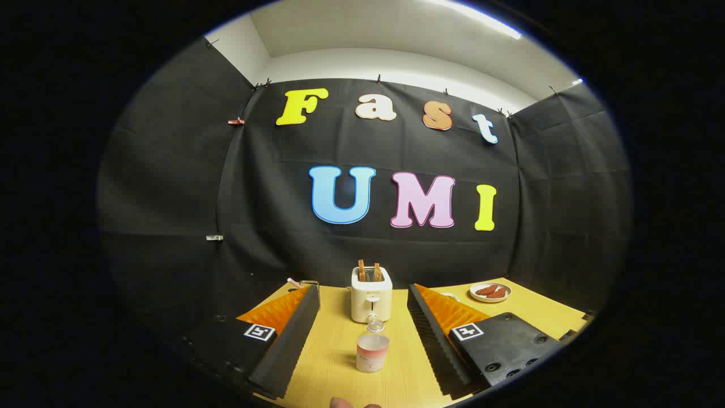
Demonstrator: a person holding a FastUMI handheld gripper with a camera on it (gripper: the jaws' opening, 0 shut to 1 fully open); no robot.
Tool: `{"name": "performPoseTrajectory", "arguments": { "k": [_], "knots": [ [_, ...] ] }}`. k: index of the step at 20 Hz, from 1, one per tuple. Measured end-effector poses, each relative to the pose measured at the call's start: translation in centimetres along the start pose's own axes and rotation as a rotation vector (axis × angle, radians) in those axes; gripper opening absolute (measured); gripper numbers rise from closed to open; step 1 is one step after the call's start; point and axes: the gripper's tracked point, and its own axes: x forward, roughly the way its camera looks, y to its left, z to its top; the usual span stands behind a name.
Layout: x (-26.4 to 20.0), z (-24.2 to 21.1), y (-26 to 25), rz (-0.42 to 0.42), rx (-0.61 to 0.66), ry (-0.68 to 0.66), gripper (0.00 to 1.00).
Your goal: Take the bottle from table, then pour the juice into the cup, finally place the bottle on the coaster
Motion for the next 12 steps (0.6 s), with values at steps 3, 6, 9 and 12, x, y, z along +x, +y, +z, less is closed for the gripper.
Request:
{"name": "performPoseTrajectory", "arguments": {
  "k": [3,6,9,12],
  "knots": [
    [0.12,0.35,-0.55,-0.007,0.022,-0.013,0.97],
    [0.21,0.16,-0.96,-0.017,0.039,-0.014,0.97],
    [0.15,-0.32,-1.03,-0.016,0.042,0.004,0.97],
    [-0.02,-0.39,-1.10,-0.015,0.035,0.003,0.97]
  ]
}}
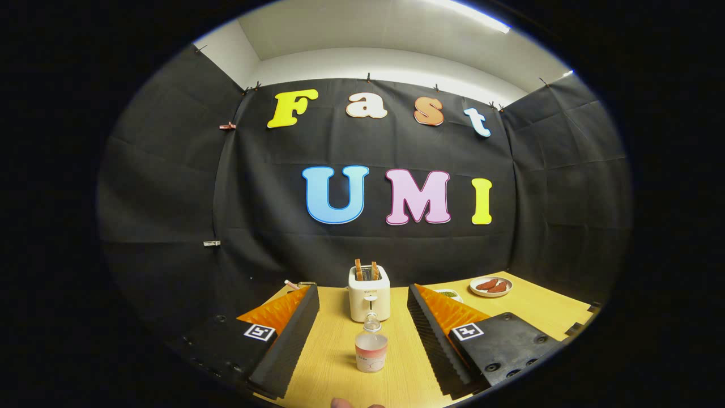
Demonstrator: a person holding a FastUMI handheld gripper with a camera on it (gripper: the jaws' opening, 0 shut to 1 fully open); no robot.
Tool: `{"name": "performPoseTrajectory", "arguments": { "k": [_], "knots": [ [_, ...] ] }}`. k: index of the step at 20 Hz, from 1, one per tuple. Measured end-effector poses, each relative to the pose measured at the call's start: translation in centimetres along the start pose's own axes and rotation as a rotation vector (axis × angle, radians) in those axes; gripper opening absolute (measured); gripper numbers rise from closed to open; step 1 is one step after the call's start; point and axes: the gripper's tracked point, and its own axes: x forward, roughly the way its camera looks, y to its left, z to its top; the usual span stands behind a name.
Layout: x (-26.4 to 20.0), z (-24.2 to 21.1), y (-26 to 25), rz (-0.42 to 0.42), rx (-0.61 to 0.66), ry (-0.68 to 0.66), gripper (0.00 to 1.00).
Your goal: Take the bottle from table, then pour the juice into the cup, finally place the bottle on the coaster
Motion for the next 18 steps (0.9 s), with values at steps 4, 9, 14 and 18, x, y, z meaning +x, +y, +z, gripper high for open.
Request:
{"name": "performPoseTrajectory", "arguments": {
  "k": [4,9,14,18],
  "knots": [
    [-0.1,0.2,0.6,0.016,-0.016,-0.028,0.96],
    [0.1,-1.3,0.9,0.015,-0.042,-0.021,0.97],
    [0.7,-5.2,0.5,-0.017,-0.029,0.004,0.97],
    [2.0,-9.8,-1.0,-0.086,-0.012,0.033,0.97]
  ]
}}
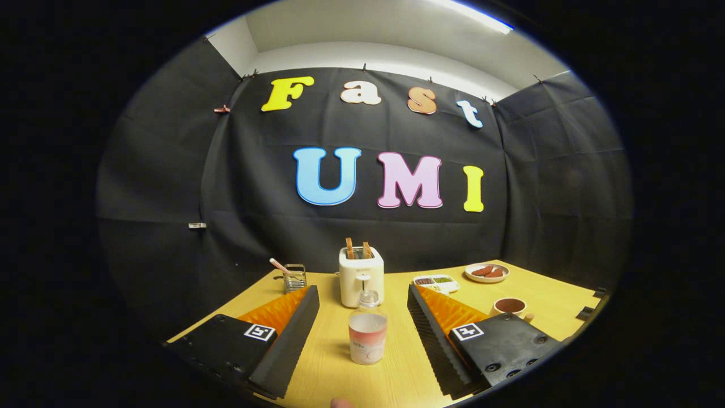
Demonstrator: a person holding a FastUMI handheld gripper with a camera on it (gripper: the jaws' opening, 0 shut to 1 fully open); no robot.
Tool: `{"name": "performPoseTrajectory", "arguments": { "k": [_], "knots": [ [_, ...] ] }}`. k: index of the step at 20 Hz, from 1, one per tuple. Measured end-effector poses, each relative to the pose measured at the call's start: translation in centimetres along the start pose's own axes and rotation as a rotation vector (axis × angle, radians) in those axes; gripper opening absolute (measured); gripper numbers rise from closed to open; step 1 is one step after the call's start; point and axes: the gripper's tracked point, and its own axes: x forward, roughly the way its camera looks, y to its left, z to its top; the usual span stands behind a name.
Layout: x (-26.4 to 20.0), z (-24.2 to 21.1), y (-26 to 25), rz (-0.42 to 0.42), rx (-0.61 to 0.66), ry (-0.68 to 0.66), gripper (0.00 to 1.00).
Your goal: Take the bottle from table, then pour the juice into the cup, finally place the bottle on the coaster
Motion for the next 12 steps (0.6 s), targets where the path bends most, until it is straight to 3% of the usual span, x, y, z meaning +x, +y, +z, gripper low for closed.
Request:
{"name": "performPoseTrajectory", "arguments": {
  "k": [5,12],
  "knots": [
    [3.2,-6.4,0.1,-0.013,0.032,0.062,0.97],
    [6.7,-10.9,0.4,-0.018,0.035,0.089,0.96]
  ]
}}
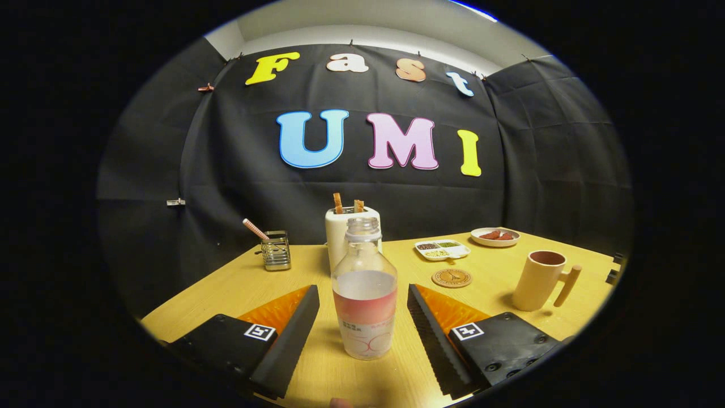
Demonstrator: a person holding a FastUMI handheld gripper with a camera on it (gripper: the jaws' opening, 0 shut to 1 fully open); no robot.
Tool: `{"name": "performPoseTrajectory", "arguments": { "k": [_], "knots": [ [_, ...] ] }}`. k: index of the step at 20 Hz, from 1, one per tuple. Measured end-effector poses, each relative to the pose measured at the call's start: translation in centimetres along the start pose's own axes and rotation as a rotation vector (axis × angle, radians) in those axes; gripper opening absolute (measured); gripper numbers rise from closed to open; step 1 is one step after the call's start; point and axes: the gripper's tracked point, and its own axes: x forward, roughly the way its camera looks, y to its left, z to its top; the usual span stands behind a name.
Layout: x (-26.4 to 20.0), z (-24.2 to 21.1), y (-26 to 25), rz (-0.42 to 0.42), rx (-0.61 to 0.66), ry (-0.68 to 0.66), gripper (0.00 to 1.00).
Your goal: Take the bottle from table, then pour the juice into the cup, finally place the bottle on the coaster
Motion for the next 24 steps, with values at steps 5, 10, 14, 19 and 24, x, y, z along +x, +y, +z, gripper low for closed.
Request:
{"name": "performPoseTrajectory", "arguments": {
  "k": [5,10,14,19,24],
  "knots": [
    [2.1,-1.0,0.4,0.011,-0.011,0.002,0.96],
    [3.3,-1.4,-0.8,-0.031,-0.016,0.021,0.77],
    [2.6,0.5,-1.1,-0.039,-0.041,0.040,0.75],
    [0.3,4.9,-1.4,-0.034,-0.040,0.032,0.75],
    [-1.9,9.2,-1.5,0.008,-0.082,0.022,0.75]
  ]
}}
